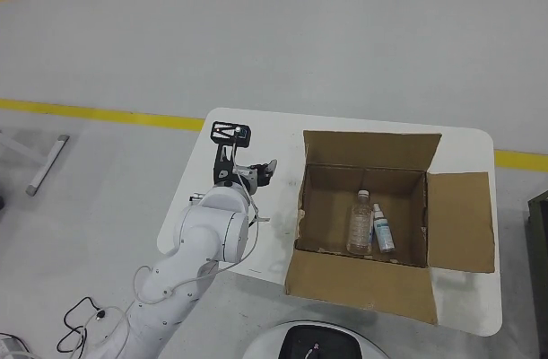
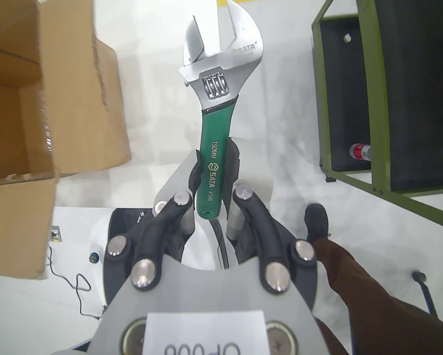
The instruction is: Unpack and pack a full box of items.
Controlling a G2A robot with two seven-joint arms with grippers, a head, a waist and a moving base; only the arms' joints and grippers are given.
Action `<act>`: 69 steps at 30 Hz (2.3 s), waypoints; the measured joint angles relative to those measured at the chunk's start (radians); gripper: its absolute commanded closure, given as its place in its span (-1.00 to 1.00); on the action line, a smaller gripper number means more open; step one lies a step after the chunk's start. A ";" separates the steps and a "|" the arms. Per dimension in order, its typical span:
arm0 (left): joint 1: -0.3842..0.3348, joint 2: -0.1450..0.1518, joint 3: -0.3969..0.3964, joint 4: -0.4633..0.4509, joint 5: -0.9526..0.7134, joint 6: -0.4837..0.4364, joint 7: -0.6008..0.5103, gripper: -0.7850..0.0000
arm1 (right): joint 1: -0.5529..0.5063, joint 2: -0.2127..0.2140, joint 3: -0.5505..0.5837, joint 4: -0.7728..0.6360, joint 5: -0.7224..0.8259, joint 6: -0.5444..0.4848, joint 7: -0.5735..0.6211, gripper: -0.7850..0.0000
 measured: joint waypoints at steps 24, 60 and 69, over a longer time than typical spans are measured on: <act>0.000 0.000 0.000 0.000 0.000 0.000 0.000 -1.00 | 0.169 0.024 -0.419 -0.024 0.157 0.017 -0.062 1.00; 0.000 0.000 0.000 0.000 0.000 0.000 0.000 -1.00 | 0.755 -0.148 -1.254 0.887 -0.441 0.406 -0.050 0.95; 0.000 0.000 0.000 0.000 0.000 0.000 0.000 -1.00 | 0.786 -0.191 -1.284 0.977 -0.467 0.430 -0.041 -0.68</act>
